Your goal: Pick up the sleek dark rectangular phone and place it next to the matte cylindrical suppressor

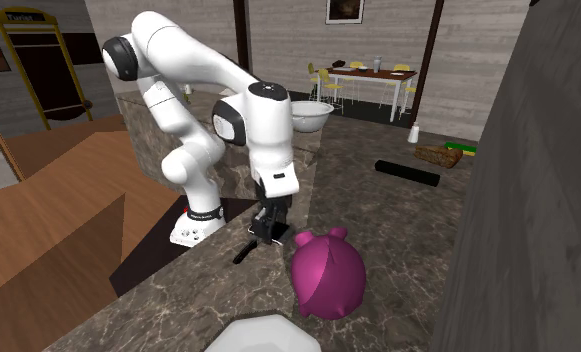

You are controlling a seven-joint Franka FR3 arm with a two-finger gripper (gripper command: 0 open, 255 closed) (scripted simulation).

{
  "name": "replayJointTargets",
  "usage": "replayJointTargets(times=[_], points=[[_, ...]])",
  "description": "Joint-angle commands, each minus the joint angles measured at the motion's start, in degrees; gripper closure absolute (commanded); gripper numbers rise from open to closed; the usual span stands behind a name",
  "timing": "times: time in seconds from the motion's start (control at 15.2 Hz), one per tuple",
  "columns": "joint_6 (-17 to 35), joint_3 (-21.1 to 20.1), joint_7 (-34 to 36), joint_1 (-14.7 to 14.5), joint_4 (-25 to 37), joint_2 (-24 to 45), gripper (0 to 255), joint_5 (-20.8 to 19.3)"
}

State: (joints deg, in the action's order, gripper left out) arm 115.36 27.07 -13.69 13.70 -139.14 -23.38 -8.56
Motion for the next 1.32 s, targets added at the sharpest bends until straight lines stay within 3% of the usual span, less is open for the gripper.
replayJointTargets(times=[0.0,0.66,1.25], points=[[-1.7,-0.2,0.1,0.0,1.4,-0.4,255,0.1],[-0.8,-8.6,11.4,-6.3,3.8,3.5,255,5.3],[0.3,-15.5,21.3,-12.2,11.1,11.9,255,9.9]])
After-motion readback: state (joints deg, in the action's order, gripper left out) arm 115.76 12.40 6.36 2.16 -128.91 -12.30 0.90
